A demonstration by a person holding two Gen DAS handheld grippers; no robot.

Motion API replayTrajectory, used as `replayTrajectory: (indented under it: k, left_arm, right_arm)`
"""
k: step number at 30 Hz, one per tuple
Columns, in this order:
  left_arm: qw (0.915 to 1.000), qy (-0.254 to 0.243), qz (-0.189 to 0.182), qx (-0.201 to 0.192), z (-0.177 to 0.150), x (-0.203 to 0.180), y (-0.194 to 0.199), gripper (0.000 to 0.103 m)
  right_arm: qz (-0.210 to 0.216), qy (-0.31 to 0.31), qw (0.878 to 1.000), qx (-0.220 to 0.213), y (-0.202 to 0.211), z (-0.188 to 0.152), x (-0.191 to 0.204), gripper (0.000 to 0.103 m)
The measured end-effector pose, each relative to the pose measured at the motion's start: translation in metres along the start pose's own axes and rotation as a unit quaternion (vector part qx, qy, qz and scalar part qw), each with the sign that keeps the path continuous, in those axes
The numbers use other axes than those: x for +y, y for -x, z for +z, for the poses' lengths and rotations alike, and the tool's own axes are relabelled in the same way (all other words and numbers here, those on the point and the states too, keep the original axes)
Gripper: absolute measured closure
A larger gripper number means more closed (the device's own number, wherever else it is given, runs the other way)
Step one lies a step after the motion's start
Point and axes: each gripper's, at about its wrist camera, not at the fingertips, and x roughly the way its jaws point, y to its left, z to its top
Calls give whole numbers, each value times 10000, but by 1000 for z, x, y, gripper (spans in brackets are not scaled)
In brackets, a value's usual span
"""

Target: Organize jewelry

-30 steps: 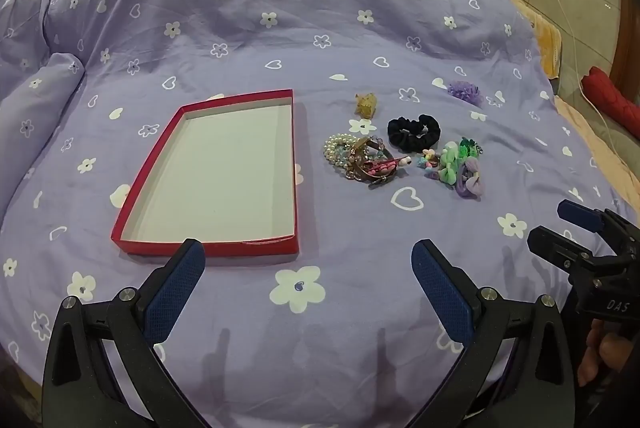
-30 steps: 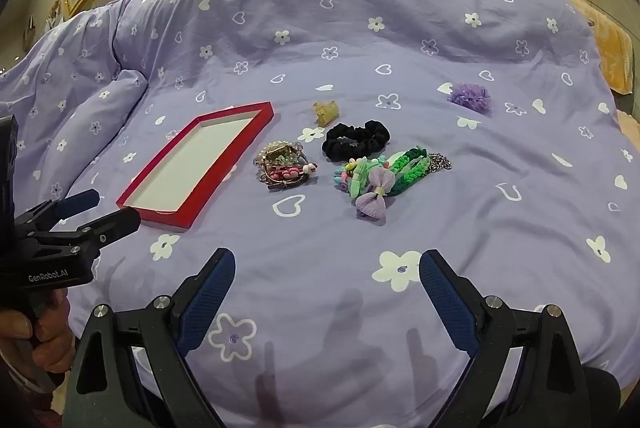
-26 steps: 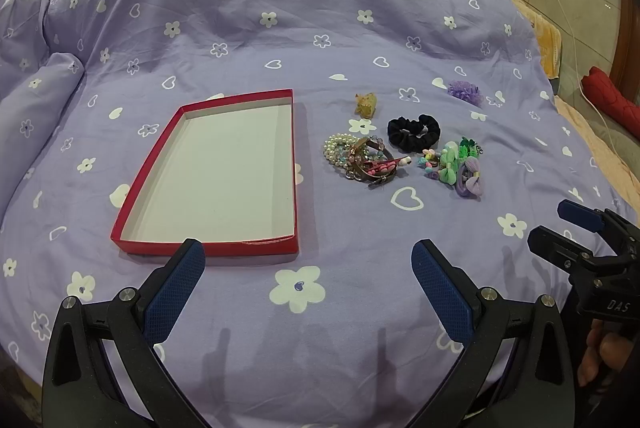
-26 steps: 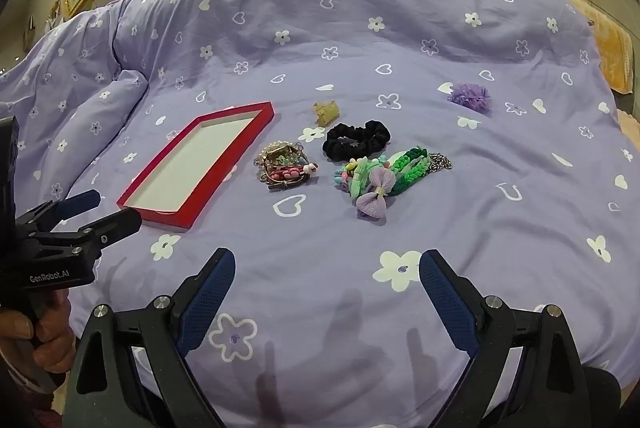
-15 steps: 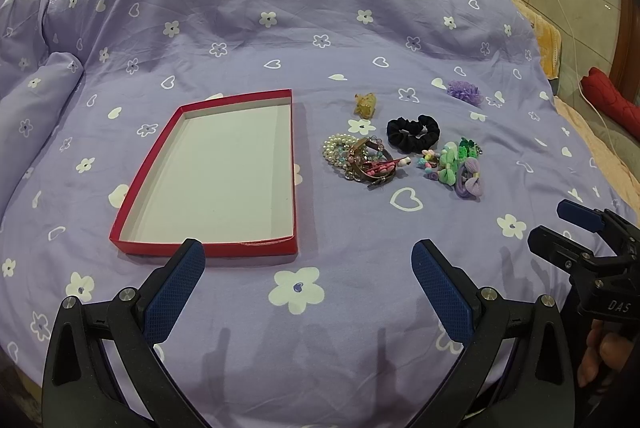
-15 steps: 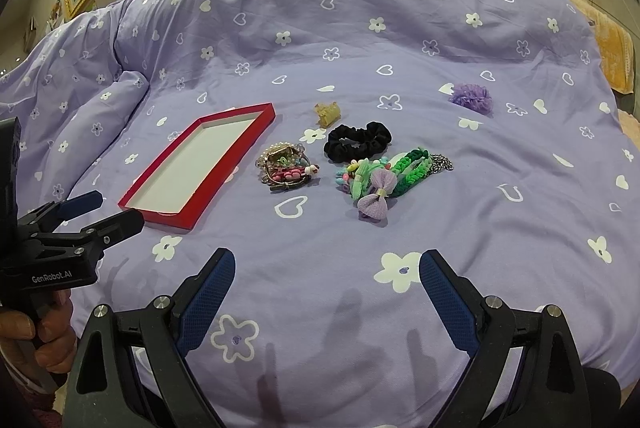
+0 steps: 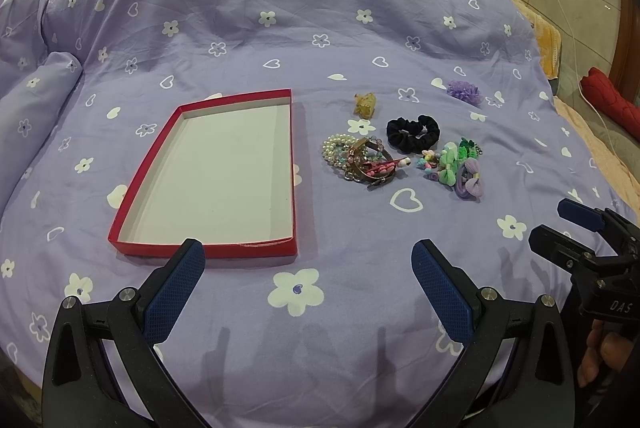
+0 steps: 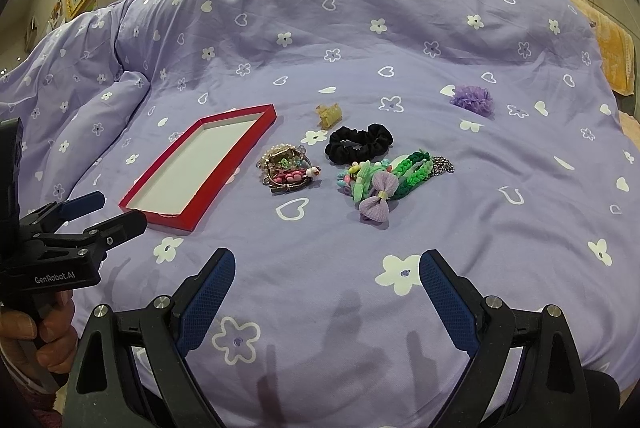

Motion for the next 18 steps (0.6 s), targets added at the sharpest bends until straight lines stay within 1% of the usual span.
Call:
replayTrajectory:
  k: [8, 9, 13, 18]
  left_arm:
    - [9999, -83, -140, 50, 1, -7, -10, 0]
    - [9998, -106, -155, 52, 3, -7, -11, 0]
    - [9992, -274, -283, 42, 9, -11, -15, 0]
    - [9969, -610, -485, 57, 21, -22, -27, 2]
  right_arm:
    - [130, -119, 9998, 20, -2, 1, -7, 8]
    - [39, -17, 10000, 14, -2, 0, -10, 8]
    - [-17, -11, 10000, 54, -7, 1, -18, 9]
    - [62, -231, 9997, 95, -15, 4, -32, 10]
